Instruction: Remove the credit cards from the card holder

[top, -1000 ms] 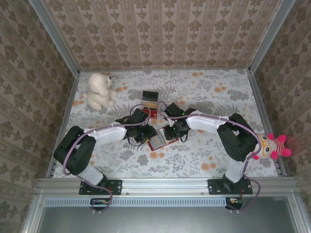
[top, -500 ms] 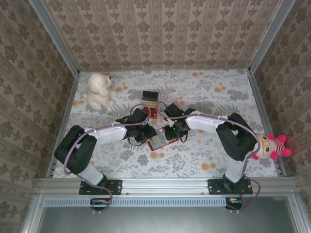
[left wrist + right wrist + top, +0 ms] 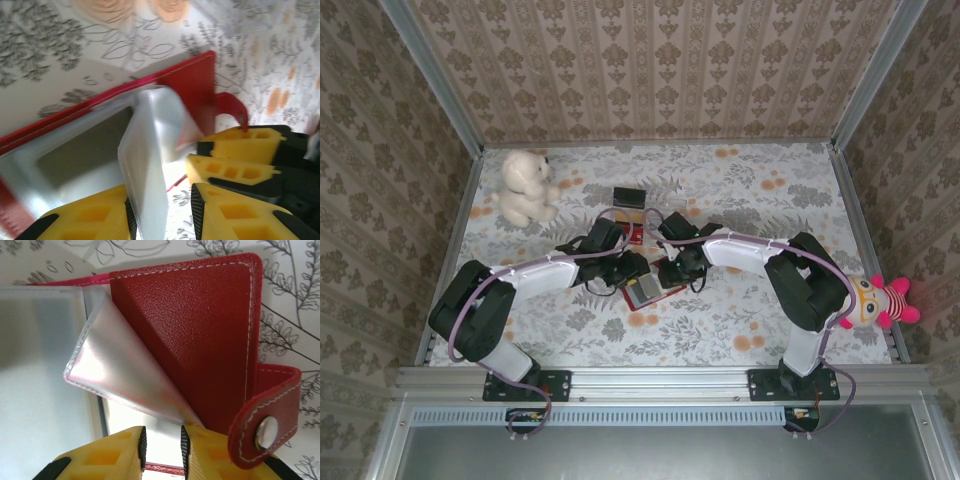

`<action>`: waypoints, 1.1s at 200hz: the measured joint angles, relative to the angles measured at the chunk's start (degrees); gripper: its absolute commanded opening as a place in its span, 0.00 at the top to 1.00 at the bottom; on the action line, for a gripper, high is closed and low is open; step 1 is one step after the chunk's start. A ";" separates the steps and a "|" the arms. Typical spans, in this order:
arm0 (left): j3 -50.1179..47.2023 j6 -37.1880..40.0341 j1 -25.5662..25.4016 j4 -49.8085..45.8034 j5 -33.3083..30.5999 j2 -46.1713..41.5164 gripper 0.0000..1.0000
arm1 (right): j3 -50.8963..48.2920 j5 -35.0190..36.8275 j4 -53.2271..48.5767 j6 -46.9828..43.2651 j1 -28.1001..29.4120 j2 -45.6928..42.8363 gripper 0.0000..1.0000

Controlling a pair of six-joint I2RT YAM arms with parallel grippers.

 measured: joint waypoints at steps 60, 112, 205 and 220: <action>0.00 0.04 0.24 4.87 3.30 1.11 0.65 | -2.73 -6.27 3.76 1.92 -3.67 -3.76 0.71; 0.00 0.04 0.24 5.55 3.69 2.60 0.66 | -4.17 -8.59 5.31 2.54 -5.35 -5.73 0.70; 0.48 0.48 -0.35 8.92 6.64 3.63 0.53 | -8.90 -8.50 10.91 4.94 -6.40 -13.90 0.67; 0.50 0.46 -0.39 8.94 6.69 3.65 0.51 | -9.49 -8.22 11.56 5.09 -6.73 -14.51 0.67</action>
